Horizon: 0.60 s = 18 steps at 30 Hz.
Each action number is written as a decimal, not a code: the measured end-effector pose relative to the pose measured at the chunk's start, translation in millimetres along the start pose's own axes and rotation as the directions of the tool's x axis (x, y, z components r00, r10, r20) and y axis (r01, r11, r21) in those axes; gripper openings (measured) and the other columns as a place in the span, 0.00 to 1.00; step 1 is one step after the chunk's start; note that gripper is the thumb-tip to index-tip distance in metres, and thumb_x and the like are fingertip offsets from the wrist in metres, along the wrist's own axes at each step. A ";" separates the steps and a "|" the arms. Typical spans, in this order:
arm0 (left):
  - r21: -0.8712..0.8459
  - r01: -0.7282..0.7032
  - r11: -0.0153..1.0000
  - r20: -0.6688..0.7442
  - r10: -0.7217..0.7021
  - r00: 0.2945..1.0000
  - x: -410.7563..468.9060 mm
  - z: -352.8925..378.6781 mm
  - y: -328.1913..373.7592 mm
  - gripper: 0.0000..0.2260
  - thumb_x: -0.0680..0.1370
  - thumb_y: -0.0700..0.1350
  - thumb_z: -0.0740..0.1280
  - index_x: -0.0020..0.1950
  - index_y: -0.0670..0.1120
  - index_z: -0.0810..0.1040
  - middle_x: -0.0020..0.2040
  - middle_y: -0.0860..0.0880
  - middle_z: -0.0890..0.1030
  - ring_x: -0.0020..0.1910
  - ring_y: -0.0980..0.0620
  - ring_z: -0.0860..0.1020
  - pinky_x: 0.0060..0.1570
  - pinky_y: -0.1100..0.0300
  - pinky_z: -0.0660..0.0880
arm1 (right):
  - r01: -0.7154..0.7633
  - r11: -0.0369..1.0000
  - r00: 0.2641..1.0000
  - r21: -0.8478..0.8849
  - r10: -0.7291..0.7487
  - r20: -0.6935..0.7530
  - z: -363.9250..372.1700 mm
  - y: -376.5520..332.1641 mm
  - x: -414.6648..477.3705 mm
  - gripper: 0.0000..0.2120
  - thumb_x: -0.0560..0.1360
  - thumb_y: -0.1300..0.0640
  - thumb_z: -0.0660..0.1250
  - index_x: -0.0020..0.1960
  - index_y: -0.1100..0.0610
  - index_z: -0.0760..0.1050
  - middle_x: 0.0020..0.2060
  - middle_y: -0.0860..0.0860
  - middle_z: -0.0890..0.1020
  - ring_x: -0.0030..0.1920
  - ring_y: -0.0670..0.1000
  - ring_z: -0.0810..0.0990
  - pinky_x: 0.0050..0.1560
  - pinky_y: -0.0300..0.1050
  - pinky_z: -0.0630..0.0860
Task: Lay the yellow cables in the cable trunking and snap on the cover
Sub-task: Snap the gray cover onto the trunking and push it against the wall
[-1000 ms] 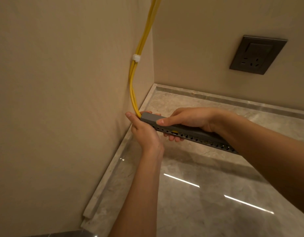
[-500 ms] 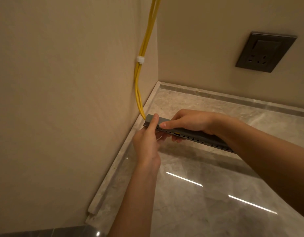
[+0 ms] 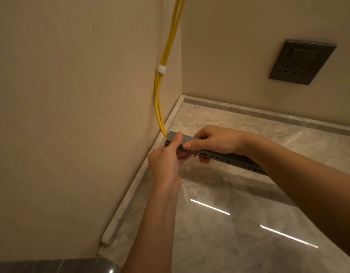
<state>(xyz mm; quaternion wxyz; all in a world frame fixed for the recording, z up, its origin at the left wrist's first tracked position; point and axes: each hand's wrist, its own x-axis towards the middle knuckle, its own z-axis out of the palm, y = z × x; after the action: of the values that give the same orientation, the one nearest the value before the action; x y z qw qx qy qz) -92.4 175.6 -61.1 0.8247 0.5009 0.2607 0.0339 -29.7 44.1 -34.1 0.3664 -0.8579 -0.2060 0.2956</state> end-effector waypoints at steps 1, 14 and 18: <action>0.000 0.001 1.000 0.001 -0.001 1.000 0.4 -0.5 -0.4 0.10 0.72 0.43 0.72 0.44 0.36 0.82 0.37 0.41 0.84 0.39 0.46 0.84 0.35 0.59 0.80 | 0.000 1.000 1.000 -0.006 0.000 -0.003 0.3 -0.2 -0.7 0.22 0.72 0.37 0.63 0.40 0.57 0.79 0.30 0.49 0.84 0.32 0.45 0.82 0.38 0.38 0.72; -0.064 0.026 0.998 -0.053 -0.030 0.998 0.7 0.1 -5.5 0.10 0.71 0.43 0.72 0.48 0.38 0.80 0.41 0.42 0.84 0.37 0.50 0.84 0.32 0.62 0.79 | -0.139 0.981 0.980 -0.137 0.116 -0.165 10.5 -2.6 -4.3 0.33 0.78 0.37 0.48 0.39 0.61 0.79 0.29 0.52 0.84 0.29 0.48 0.82 0.38 0.40 0.75; -0.063 0.038 0.997 -0.043 -0.040 0.998 1.0 0.4 -4.8 0.09 0.72 0.43 0.72 0.47 0.39 0.79 0.42 0.42 0.84 0.38 0.50 0.84 0.33 0.62 0.79 | -0.171 0.984 0.984 -0.048 0.174 0.050 -6.6 5.2 -14.4 0.27 0.74 0.35 0.58 0.45 0.59 0.80 0.36 0.51 0.85 0.35 0.48 0.84 0.42 0.41 0.78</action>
<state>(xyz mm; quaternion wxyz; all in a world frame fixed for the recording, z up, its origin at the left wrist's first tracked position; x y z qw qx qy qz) -92.3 173.2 -65.4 0.8343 0.4690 0.2875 0.0370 -35.3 29.3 -29.2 0.3150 -0.8719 -0.1471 0.3448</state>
